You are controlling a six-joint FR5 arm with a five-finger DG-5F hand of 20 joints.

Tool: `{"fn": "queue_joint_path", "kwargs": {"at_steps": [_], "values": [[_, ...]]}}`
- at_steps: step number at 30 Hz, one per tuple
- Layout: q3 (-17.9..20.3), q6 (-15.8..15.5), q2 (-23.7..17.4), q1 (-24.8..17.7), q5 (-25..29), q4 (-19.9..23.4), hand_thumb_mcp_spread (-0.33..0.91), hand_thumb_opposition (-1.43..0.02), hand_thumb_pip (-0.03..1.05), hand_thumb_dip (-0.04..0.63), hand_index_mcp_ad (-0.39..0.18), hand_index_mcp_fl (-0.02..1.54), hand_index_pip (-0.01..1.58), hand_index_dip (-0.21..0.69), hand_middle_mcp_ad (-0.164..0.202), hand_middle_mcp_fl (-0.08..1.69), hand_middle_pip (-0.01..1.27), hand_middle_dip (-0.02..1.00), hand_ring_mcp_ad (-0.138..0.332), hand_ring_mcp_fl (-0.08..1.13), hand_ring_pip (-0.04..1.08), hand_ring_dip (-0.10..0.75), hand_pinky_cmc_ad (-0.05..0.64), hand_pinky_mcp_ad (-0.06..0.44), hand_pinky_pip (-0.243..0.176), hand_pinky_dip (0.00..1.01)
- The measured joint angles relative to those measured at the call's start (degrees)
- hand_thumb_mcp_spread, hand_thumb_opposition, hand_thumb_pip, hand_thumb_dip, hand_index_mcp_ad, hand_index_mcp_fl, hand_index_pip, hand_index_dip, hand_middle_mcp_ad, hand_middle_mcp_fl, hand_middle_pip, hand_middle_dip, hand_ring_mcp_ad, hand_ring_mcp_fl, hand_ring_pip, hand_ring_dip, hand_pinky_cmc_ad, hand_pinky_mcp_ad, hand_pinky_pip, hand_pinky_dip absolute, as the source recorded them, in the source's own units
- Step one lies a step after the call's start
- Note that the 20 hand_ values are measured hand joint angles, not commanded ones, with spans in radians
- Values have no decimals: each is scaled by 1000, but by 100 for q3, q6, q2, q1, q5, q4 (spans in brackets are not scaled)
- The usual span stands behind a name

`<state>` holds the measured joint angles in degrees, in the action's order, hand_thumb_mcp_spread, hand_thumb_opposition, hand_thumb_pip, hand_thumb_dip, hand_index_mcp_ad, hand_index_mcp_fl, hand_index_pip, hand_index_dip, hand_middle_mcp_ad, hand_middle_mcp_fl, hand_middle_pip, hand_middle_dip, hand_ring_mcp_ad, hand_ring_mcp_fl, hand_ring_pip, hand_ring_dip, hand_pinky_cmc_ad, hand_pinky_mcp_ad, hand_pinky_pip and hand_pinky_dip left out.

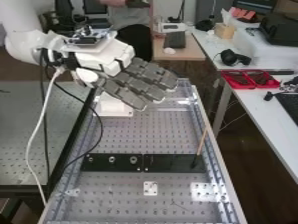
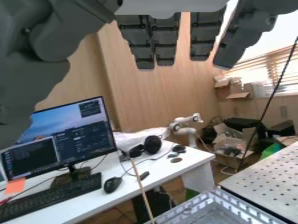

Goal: Grab the pcb board and place it in the clear container

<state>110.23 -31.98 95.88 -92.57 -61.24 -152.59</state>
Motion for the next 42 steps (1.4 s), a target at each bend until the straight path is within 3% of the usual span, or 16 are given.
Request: {"fn": "queue_joint_path", "kwargs": {"at_steps": [7, 15, 23, 29, 42], "values": [[270, 112, 343, -420, 1205, 818, 358, -648, 215, 16, 73, 239, 72, 298, 110, 38, 136, 75, 197, 12, 91, -17, 284, 197, -91, 307], [273, 180, 903, -798, 2540, 1422, 396, -649, 225, 37, 56, 260, 65, 328, 108, 42, 134, 96, 199, 7, 91, -17, 284, 199, -91, 283], [207, 202, 1248, -822, 2945, 1843, 429, -667, 304, 66, 52, 257, 136, 342, 108, 37, 133, 110, 199, 3, 91, -14, 284, 187, -91, 265], [141, 468, 1500, -795, 3076, 1892, 464, -693, 314, 113, 23, 258, 372, 340, 110, 40, 126, 110, 199, 3, 87, -14, 284, 176, -91, 208], [40, 1132, 2083, -831, 3636, 1881, 499, -723, 318, 131, 7, 108, 1025, 307, 110, 2, 129, 126, 199, 0, 80, -5, 281, 166, -89, 176]]}}
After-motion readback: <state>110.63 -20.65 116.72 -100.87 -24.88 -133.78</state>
